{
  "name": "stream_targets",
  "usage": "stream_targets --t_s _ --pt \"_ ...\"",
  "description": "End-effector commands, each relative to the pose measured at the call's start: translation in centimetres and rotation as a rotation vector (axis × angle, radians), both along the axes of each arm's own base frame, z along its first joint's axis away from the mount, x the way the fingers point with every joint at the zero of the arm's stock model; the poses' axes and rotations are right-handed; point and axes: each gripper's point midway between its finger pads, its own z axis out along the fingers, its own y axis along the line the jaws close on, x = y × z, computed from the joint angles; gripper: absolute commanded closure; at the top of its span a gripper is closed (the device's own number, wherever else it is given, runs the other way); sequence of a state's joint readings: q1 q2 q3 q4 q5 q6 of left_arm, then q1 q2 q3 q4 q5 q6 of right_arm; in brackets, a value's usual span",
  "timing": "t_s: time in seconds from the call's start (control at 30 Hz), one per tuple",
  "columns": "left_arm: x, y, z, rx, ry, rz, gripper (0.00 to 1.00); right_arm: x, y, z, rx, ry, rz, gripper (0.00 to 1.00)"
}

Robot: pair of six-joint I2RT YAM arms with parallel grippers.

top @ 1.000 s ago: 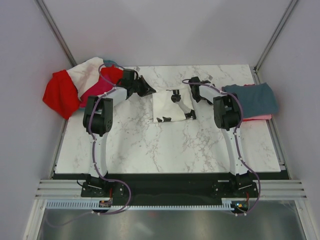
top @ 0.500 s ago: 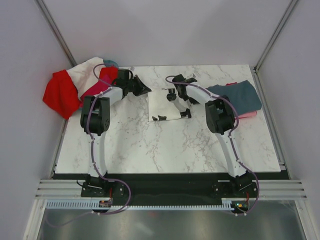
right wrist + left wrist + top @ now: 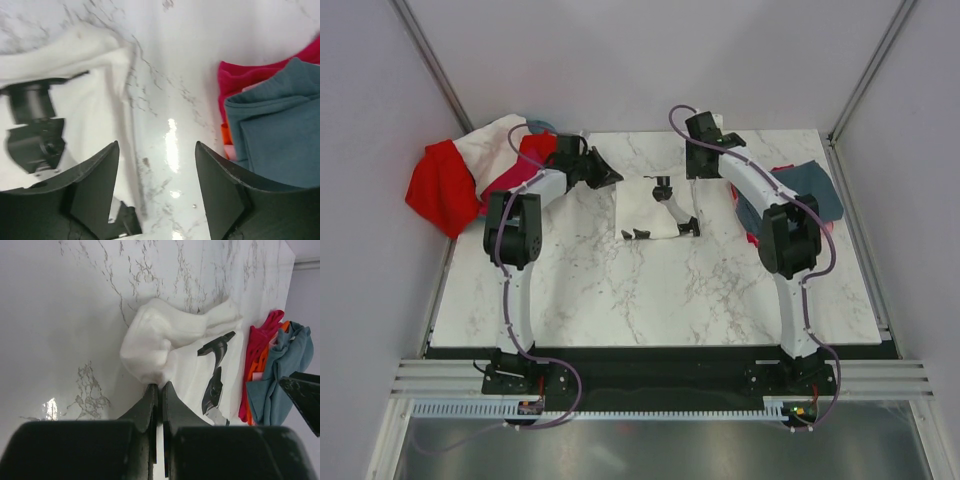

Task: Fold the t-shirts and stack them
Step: Fold the tshirt, then neatly place the folded tshirt to the corner

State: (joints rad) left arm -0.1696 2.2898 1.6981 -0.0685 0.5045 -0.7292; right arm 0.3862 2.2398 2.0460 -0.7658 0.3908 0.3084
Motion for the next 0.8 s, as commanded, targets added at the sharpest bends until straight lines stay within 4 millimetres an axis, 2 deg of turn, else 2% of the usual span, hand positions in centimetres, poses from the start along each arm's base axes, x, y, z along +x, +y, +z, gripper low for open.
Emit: stream_targets --t_s 0.0,0.03,0.1,0.13,0.3,0.4,0.43,0.57,0.6,0.67,0.73,0.77 --pt "1.4 0.6 0.2 0.043 -0.019 0.013 0.93 1.6 2.8 1.4 0.274 -0.068 0.072 0.27" --pt "1.5 0.7 0.2 0.043 -0.014 0.015 0.85 1.7 3.1 1.1 0.303 -0.063 0.084 0.25" --pt "1.3 0.6 -0.8 0.046 0.022 0.013 0.77 2.2 3.1 0.4 0.356 -0.063 0.093 0.26" --pt "1.6 0.6 -0.7 0.046 0.018 0.016 0.69 2.1 3.9 0.1 0.420 -0.048 0.114 0.26" --pt "1.9 1.1 -1.3 0.084 0.029 0.026 0.54 2.8 4.3 -1.5 0.586 -0.041 0.145 0.24" --pt "1.9 1.7 -1.2 0.123 0.016 0.030 0.42 3.2 4.5 -2.7 0.633 -0.027 0.146 0.23" --pt "1.9 1.8 -1.1 0.135 0.012 0.028 0.32 3.3 4.6 -3.1 0.640 -0.023 0.147 0.23" --pt "1.6 2.0 -0.7 0.150 0.007 0.022 0.31 4.0 5.0 -4.4 0.676 -0.018 0.146 0.26" --pt "1.4 2.1 -0.8 0.149 0.012 0.023 0.31 4.1 5.0 -5.6 0.677 0.000 0.136 0.27" --pt "1.1 2.0 -0.2 0.146 0.006 0.019 0.31 4.5 5.1 -6.3 0.681 0.005 0.131 0.28" --pt "0.5 2.1 -0.4 0.149 0.017 0.017 0.30 4.6 5.0 -7.7 0.674 0.021 0.113 0.29" --pt "0.5 2.2 0.2 0.152 0.004 0.019 0.29 4.8 5.1 -8.3 0.670 0.022 0.110 0.30"
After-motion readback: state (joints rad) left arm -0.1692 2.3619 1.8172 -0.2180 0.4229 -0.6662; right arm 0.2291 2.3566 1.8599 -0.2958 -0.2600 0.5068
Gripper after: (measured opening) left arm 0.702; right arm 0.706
